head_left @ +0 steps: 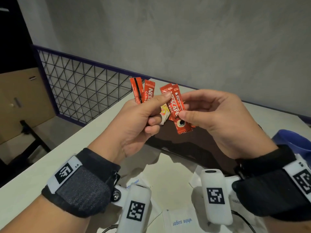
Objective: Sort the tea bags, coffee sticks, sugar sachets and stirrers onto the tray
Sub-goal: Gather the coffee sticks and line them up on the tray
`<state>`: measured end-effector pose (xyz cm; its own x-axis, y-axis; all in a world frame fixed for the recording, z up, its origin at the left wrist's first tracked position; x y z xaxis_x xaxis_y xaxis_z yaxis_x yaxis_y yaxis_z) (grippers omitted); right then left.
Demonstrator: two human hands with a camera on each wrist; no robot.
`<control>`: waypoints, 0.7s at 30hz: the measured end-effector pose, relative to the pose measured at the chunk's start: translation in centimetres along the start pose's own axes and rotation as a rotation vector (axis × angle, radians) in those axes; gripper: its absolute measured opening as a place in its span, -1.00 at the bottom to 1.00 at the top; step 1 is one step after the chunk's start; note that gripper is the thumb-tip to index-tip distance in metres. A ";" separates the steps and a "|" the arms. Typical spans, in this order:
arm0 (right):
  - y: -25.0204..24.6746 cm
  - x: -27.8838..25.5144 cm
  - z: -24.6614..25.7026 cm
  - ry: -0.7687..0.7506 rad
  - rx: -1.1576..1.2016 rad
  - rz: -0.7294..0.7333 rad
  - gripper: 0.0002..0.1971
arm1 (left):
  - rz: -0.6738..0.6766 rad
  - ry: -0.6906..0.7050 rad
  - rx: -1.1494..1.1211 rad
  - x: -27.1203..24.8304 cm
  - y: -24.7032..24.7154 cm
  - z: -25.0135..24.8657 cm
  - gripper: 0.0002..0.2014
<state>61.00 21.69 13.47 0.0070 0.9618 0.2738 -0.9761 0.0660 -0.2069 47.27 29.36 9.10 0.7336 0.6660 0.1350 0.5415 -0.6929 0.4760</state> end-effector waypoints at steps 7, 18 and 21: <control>0.3 0.0 0.0 -0.025 0.005 -0.077 -0.73 | -0.046 0.036 0.001 0.1 -0.2 -0.1 -0.80; -1.1 0.1 0.6 0.086 -0.164 -0.067 -0.92 | -0.042 -0.009 -0.049 0.0 -0.1 0.0 -0.81; -3.4 2.0 1.1 0.156 -0.276 -0.097 -0.95 | -0.113 -0.012 -0.140 0.2 -1.1 -0.2 -0.74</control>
<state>64.07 23.07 15.79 0.1516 0.9751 0.1617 -0.8737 0.2087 -0.4394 46.74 30.38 8.80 0.6767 0.7335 0.0634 0.5589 -0.5679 0.6042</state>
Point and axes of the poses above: each hand's wrist, its own x-axis towards the middle knuckle, its own y-axis out of the palm, z = x × y, the point moved 7 cm from there along x, towards the middle knuckle, and after that the axes turned 12 degrees about z, right-handed, at the moved point
